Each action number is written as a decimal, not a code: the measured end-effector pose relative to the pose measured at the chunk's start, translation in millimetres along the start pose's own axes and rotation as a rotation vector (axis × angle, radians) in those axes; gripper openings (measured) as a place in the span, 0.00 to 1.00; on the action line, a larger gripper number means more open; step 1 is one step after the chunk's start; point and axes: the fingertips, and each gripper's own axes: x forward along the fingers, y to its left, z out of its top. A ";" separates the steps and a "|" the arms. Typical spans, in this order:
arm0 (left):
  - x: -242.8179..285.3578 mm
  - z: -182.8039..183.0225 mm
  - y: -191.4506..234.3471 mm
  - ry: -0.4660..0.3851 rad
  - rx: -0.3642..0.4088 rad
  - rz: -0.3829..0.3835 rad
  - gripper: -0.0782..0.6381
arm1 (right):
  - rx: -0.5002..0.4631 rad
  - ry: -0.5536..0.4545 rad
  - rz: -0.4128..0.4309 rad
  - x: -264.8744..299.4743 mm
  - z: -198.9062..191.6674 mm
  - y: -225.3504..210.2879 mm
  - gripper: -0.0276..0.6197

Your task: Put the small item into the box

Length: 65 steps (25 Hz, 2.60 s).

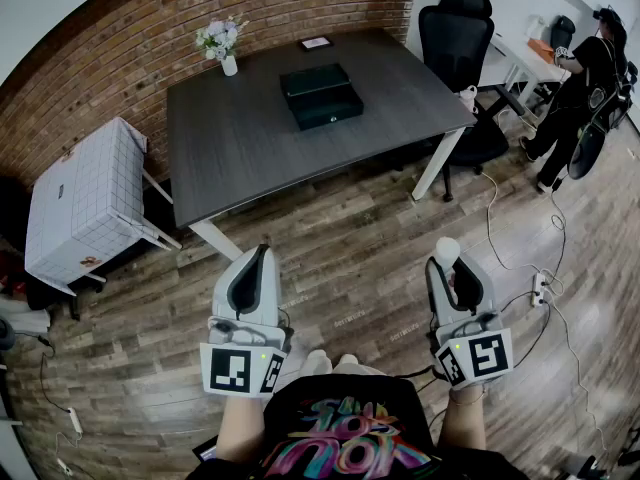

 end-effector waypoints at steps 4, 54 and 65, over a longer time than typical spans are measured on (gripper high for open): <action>2.3 -6.1 2.3 0.008 0.004 0.011 0.11 | -0.002 -0.001 -0.021 -0.8 -1.9 -6.2 0.24; 295.9 -54.3 162.4 0.028 0.002 -0.044 0.11 | 0.020 0.048 -0.009 305.9 -19.8 -79.3 0.24; 380.6 -70.9 186.7 0.015 0.004 -0.001 0.11 | 0.035 0.053 0.003 389.7 -32.0 -137.2 0.24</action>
